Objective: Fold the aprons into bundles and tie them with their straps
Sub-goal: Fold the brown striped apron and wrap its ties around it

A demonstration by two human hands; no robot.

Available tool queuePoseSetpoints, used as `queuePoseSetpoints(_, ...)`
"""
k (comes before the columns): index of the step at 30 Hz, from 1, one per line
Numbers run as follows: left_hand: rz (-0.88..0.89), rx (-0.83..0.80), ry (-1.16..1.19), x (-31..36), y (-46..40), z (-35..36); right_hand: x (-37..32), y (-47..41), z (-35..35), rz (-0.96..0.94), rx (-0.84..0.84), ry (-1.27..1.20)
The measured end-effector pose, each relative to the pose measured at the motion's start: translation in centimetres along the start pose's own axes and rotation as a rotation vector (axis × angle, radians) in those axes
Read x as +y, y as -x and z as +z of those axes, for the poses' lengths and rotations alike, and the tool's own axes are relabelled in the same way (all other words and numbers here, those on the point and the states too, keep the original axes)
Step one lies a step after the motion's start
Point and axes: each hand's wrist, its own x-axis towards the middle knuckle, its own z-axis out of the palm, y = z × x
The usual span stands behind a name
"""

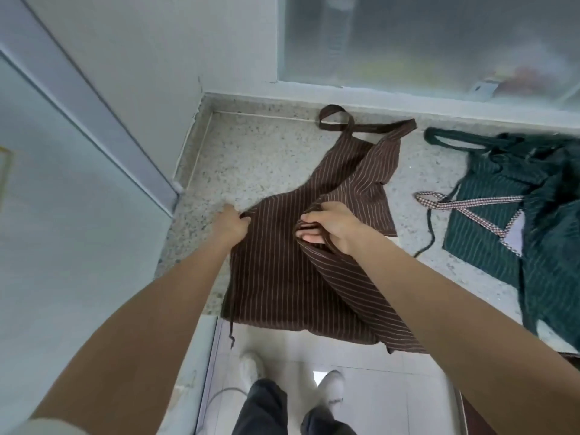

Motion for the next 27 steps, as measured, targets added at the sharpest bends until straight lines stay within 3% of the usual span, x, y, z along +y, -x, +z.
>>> queuePoseSetpoints(4, 0.146, -0.111, 0.081, -0.6, -1.2, -0.9, 0.3, -2.5, 4.0, 0.031, 0.074, 0.054)
queuePoseSetpoints(8, 0.322, -0.090, -0.143, -1.2, -2.3, -1.3, 1.0, -4.9, 6.4, 0.019, 0.178, 0.207)
queuePoseSetpoints(15, 0.479, -0.093, -0.307, -1.1, -2.8, -1.1, 1.5, -6.1, 8.7, -0.007, 0.174, 0.176)
queuePoseSetpoints(18, 0.464, -0.099, -0.176, -1.0, -3.2, -1.6, 2.2, -6.7, 9.3, 0.002, 0.164, 0.154)
queuePoseSetpoints(24, 0.370, -0.383, 0.168, -1.6, -3.4, -2.5, 2.9, -7.2, 10.1, -0.032, 0.082, 0.092)
queuePoseSetpoints(27, 0.317, -0.442, 0.253, -1.2, -2.9, -2.4, 2.7, -6.7, 10.0, -0.088, 0.067, 0.069)
